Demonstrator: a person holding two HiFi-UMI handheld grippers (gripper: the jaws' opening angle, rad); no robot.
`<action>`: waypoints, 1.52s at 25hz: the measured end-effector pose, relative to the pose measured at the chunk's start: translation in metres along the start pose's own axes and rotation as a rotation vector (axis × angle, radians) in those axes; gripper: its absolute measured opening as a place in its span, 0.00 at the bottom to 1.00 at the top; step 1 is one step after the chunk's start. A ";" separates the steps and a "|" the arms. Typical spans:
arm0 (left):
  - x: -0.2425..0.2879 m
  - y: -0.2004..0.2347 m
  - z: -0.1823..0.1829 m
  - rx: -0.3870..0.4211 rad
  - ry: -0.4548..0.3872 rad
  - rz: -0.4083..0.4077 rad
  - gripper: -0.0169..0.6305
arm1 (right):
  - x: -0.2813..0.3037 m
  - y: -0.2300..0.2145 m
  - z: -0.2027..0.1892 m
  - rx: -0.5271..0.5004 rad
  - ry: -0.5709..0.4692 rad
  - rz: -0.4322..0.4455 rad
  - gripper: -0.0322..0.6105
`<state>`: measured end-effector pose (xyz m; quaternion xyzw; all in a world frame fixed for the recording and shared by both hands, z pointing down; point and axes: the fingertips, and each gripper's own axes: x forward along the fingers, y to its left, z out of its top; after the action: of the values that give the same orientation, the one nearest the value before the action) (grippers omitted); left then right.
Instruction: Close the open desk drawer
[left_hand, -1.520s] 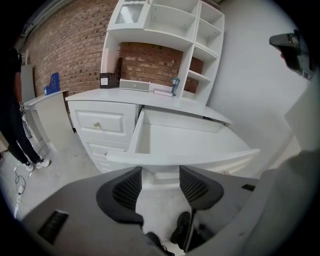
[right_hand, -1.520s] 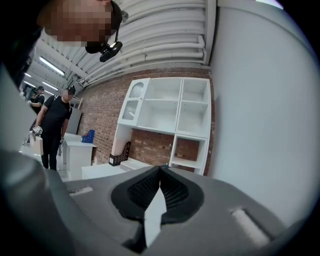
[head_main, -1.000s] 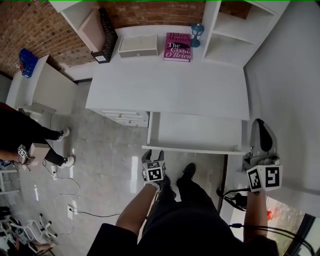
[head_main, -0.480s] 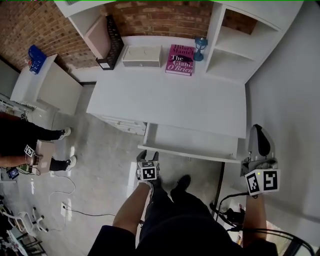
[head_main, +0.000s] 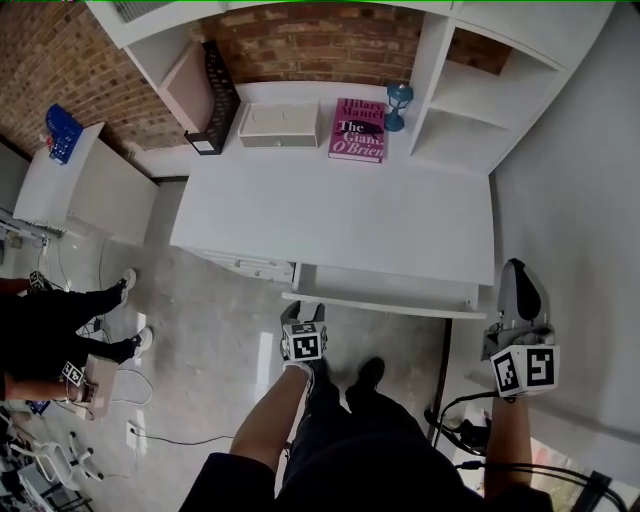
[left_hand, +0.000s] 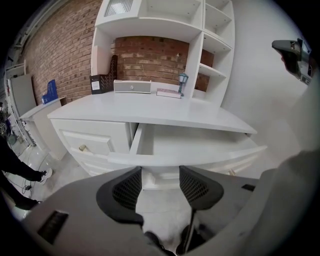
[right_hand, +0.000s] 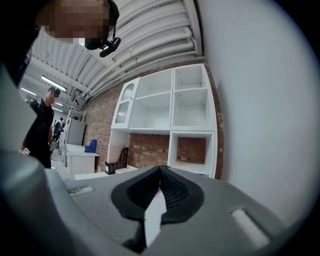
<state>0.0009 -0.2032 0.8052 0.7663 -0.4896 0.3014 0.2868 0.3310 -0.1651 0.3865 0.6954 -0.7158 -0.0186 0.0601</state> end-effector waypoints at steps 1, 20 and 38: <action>0.004 0.001 0.003 0.004 -0.001 0.001 0.39 | 0.003 0.002 0.000 -0.001 0.003 -0.002 0.06; 0.056 0.005 0.060 -0.049 -0.014 0.012 0.39 | 0.063 0.014 -0.002 -0.032 0.051 0.016 0.06; 0.053 -0.002 0.068 0.034 0.010 -0.048 0.38 | 0.060 0.019 -0.004 -0.014 0.043 -0.012 0.06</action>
<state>0.0329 -0.2835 0.7999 0.7810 -0.4644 0.3066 0.2835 0.3106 -0.2242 0.3966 0.6994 -0.7101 -0.0093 0.0803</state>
